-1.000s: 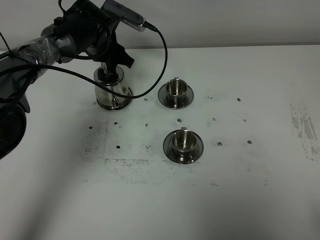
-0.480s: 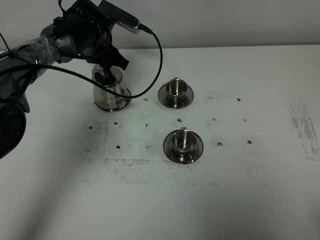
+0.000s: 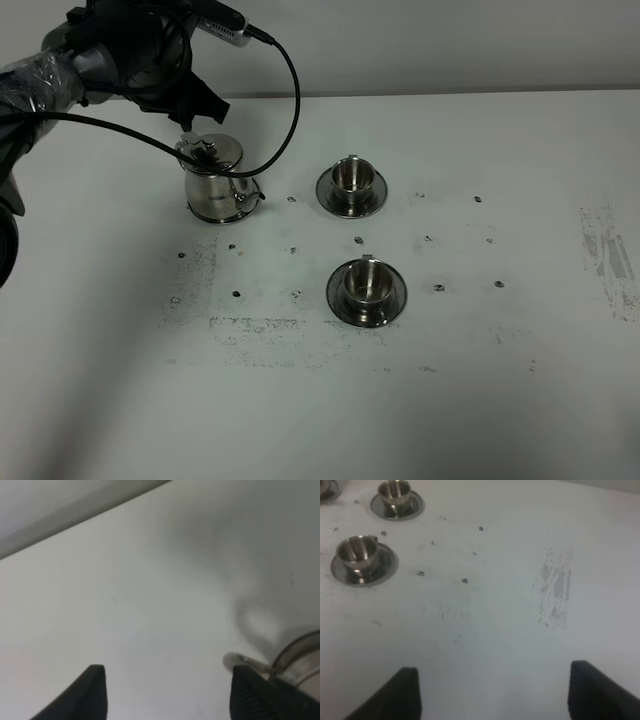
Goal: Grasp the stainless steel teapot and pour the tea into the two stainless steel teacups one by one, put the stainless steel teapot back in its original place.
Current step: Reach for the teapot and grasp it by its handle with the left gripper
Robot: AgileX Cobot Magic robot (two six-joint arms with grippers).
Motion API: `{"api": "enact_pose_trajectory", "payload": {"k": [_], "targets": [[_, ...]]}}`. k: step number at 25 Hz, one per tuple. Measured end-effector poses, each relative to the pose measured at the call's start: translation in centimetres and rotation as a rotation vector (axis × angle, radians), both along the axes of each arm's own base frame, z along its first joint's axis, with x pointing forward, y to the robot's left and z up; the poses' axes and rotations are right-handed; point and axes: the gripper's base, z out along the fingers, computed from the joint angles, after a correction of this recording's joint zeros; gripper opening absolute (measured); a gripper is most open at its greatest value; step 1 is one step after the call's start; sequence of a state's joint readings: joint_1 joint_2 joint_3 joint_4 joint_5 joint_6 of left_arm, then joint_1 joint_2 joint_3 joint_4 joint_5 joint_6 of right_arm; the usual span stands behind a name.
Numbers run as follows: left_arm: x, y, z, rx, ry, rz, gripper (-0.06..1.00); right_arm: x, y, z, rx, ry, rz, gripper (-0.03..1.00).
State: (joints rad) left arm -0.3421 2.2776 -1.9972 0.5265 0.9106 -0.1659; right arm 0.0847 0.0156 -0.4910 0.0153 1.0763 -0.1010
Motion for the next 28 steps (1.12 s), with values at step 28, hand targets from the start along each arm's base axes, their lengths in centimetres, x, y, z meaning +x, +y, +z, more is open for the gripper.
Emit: {"api": "enact_pose_trajectory", "payload": {"k": [28], "targets": [[-5.7, 0.8, 2.9, -0.360, -0.340, -0.175, 0.52, 0.0, 0.0, 0.0, 0.000, 0.000, 0.000, 0.59]]}}
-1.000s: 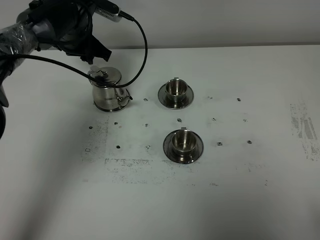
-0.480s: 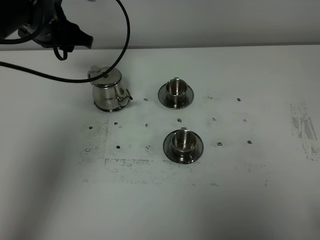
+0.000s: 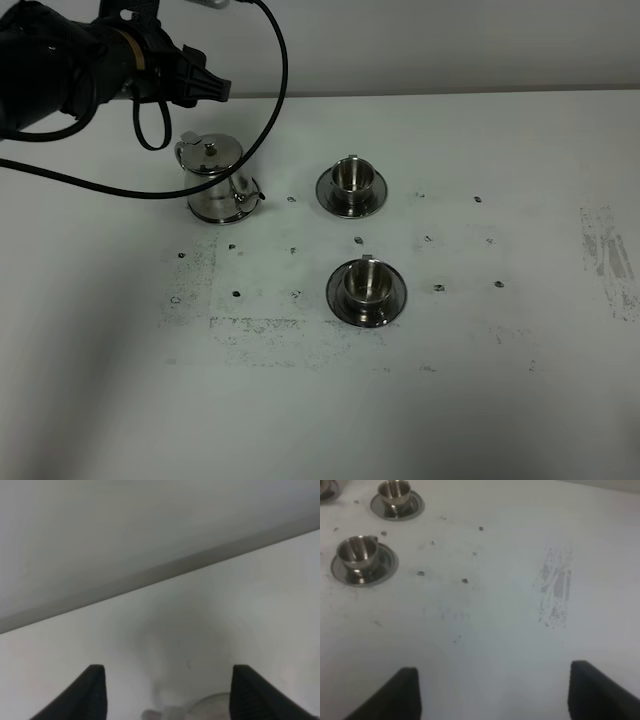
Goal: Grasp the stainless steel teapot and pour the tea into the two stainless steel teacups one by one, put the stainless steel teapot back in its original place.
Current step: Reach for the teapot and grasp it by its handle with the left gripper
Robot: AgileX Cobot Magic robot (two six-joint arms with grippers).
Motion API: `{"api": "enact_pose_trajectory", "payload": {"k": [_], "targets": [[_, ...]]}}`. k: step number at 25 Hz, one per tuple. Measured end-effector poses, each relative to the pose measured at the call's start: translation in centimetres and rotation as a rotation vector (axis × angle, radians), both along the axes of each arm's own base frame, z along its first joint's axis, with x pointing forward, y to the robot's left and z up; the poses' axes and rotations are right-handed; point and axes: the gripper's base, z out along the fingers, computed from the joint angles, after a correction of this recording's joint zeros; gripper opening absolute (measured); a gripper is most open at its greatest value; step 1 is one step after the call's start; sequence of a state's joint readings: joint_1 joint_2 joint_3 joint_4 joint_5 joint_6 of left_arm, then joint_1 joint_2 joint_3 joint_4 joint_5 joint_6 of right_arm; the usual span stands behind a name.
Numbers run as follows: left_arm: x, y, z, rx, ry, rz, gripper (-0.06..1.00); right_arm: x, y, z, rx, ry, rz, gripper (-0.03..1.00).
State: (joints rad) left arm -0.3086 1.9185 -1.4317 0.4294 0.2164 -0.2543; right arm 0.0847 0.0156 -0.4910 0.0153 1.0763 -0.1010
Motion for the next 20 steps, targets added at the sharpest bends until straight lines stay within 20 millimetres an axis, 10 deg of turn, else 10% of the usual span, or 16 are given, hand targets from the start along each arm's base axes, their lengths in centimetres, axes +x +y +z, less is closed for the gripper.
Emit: {"api": "enact_pose_trajectory", "payload": {"k": [20], "targets": [[2.2, 4.0, -4.9, 0.011, 0.083, 0.090, 0.52, 0.0, 0.0, 0.0, 0.000, 0.000, -0.001, 0.59]]}}
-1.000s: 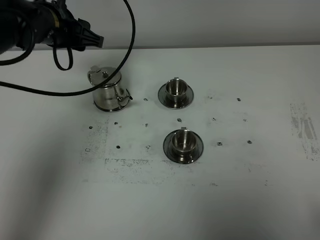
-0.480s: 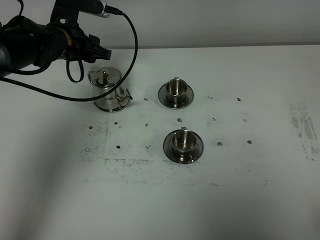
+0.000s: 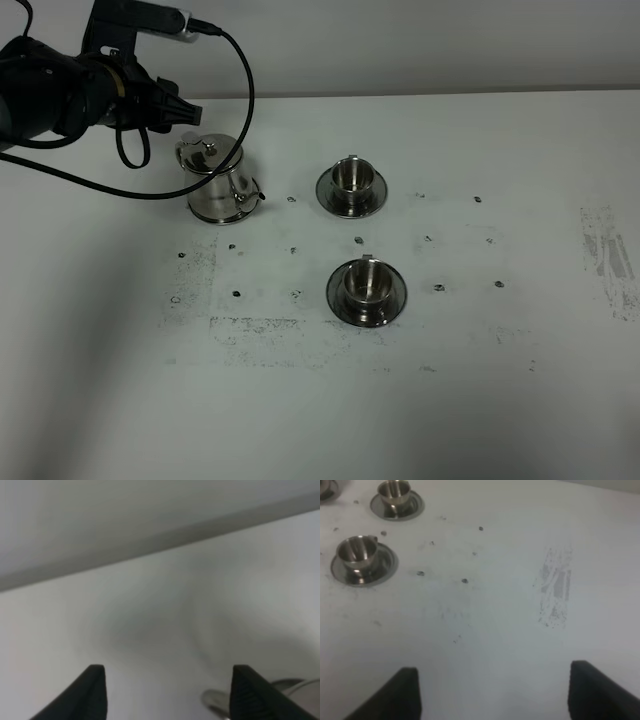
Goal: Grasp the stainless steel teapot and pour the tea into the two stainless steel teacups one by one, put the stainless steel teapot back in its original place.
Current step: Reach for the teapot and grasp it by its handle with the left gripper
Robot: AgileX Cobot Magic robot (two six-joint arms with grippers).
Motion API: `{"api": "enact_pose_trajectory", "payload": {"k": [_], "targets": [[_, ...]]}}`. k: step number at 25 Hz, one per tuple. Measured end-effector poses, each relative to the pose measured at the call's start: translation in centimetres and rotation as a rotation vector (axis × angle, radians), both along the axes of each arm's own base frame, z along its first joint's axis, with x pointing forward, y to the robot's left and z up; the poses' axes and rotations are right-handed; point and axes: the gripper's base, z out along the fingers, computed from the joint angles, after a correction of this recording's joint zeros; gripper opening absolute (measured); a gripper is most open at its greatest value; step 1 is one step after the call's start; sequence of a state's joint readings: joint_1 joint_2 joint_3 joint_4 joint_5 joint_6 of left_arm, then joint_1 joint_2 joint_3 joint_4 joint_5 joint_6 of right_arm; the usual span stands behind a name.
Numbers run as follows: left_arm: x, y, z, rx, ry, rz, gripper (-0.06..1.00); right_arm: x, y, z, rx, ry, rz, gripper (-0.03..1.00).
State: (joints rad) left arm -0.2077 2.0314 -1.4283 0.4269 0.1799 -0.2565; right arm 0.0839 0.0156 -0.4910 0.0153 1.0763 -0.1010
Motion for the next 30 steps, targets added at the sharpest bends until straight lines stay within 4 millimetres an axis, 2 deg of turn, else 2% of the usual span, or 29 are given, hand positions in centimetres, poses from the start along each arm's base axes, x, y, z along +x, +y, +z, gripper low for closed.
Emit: {"api": "enact_pose_trajectory", "payload": {"k": [6, 15, 20, 30], "targets": [[0.7, -0.2, -2.5, -0.032, 0.007, -0.001, 0.52, 0.0, 0.0, 0.0, 0.000, 0.000, 0.000, 0.59], [1.4, -0.8, -2.4, -0.118, -0.078, -0.010, 0.52, 0.0, 0.0, 0.0, 0.000, 0.000, 0.000, 0.59], [1.7, -0.9, -3.8, -0.117, -0.054, -0.008, 0.52, 0.0, 0.0, 0.0, 0.000, 0.000, 0.000, 0.59], [1.8, -1.0, -3.6, -0.096, -0.026, 0.009, 0.52, 0.0, 0.0, 0.0, 0.000, 0.000, 0.000, 0.59]]}}
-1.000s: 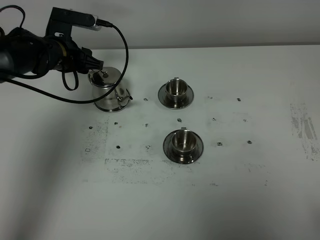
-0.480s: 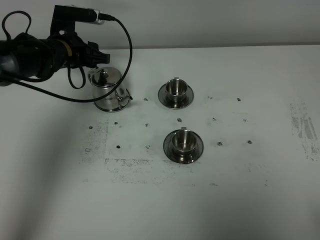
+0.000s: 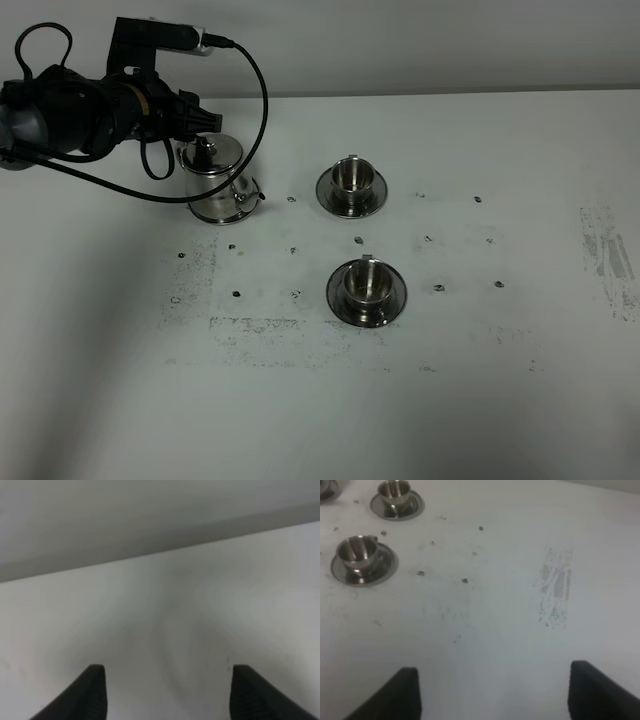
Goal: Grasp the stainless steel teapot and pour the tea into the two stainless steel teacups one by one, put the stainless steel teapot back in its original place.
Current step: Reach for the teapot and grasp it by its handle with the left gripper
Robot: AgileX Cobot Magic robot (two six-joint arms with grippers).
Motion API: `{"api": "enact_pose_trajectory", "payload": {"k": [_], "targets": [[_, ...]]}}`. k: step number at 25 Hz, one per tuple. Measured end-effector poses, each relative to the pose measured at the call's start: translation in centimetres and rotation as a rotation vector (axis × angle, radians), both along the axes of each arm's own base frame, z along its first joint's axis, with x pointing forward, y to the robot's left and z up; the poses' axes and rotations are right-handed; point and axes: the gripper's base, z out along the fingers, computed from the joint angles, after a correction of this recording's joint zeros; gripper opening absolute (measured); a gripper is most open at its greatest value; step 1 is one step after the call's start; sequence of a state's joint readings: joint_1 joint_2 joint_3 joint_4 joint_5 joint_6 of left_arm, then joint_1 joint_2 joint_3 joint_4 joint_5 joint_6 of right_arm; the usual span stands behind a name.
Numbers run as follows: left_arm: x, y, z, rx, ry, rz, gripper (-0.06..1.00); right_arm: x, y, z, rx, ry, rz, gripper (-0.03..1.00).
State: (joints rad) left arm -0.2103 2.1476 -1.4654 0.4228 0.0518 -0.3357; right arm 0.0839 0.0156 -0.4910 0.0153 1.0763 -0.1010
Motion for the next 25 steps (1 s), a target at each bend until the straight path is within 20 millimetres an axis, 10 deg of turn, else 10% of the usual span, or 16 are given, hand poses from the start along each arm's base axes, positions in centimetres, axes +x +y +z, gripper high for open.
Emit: {"api": "enact_pose_trajectory", "payload": {"k": [25], "targets": [[-0.57, 0.02, -0.36, 0.052, 0.076, 0.012, 0.52, 0.00, 0.00, 0.00, 0.000, 0.000, 0.000, 0.59]]}}
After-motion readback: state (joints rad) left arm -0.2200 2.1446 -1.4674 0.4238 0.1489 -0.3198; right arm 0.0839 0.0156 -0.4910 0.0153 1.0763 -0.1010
